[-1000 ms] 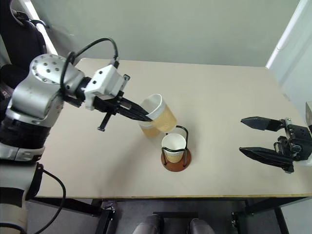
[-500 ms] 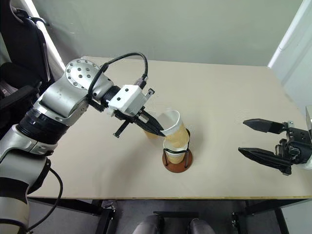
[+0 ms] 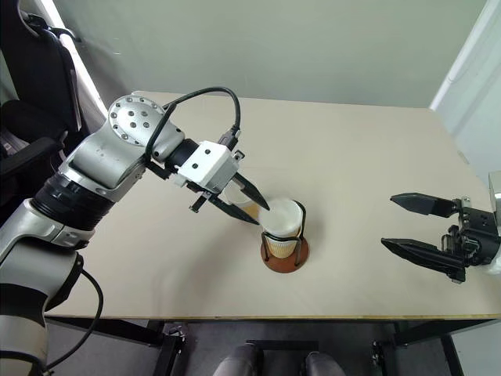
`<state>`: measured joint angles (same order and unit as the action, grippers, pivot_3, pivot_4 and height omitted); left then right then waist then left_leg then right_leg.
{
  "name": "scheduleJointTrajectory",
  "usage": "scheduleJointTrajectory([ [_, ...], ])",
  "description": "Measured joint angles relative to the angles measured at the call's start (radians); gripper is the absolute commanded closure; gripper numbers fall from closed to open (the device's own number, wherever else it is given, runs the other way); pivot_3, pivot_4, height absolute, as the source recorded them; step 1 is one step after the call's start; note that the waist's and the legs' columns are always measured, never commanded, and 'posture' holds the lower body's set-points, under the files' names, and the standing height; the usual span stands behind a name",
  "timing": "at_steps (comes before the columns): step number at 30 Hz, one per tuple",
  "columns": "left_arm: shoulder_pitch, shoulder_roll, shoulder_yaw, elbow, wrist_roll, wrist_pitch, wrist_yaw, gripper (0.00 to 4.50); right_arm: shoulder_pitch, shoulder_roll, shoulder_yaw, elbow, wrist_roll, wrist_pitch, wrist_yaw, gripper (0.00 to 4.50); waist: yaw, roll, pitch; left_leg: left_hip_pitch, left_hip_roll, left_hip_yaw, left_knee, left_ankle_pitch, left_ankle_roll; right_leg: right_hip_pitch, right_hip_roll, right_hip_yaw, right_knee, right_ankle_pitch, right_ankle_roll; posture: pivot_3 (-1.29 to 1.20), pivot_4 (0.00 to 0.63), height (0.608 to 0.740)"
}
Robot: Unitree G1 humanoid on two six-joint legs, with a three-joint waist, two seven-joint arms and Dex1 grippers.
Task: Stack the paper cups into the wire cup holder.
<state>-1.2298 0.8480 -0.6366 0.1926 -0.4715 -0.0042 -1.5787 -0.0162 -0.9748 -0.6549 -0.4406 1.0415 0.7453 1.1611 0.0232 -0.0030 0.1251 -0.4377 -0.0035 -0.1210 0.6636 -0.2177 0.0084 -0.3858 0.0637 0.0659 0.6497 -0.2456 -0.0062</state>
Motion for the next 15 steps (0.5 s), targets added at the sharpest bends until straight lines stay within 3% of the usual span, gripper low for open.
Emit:
scheduleJointTrajectory([
  [4, 0.000, -0.014, 0.005, 0.002, 0.011, 0.000, 0.000, 0.70, 0.004, 0.000, -0.004, 0.000, 0.000, -0.003, 0.000, 0.00, 0.001, 0.000, 0.000, 0.000, 0.000, 0.000, 0.001, 0.000, 0.000, 0.001, 0.000, 0.000, 0.000, 0.000, 0.001, 0.00, 0.150, 0.740],
  [6, -0.004, -0.083, 0.055, 0.046, 0.037, -0.002, 0.005, 0.02, 0.005, 0.000, -0.004, -0.001, 0.000, -0.006, -0.001, 0.00, 0.007, 0.000, 0.000, 0.000, 0.000, 0.000, 0.002, 0.000, 0.000, 0.002, 0.000, 0.000, 0.000, 0.001, 0.001, 0.00, 0.150, 0.740],
  [10, -0.040, -0.157, 0.144, 0.221, 0.128, -0.028, 0.085, 0.02, -0.003, -0.002, -0.001, 0.000, -0.002, -0.011, -0.002, 0.00, 0.007, 0.001, 0.000, 0.001, 0.000, 0.000, 0.002, 0.000, 0.001, 0.002, 0.000, 0.001, 0.000, 0.001, 0.002, 0.00, 0.150, 0.740],
  [15, -0.006, -0.100, 0.182, 0.536, 0.324, -0.078, 0.168, 0.02, -0.004, -0.006, 0.004, 0.005, -0.007, -0.018, -0.004, 0.00, -0.008, 0.005, -0.001, 0.002, 0.000, 0.001, -0.001, -0.001, 0.001, -0.001, 0.000, 0.003, 0.000, 0.001, 0.002, 0.00, 0.150, 0.740],
])
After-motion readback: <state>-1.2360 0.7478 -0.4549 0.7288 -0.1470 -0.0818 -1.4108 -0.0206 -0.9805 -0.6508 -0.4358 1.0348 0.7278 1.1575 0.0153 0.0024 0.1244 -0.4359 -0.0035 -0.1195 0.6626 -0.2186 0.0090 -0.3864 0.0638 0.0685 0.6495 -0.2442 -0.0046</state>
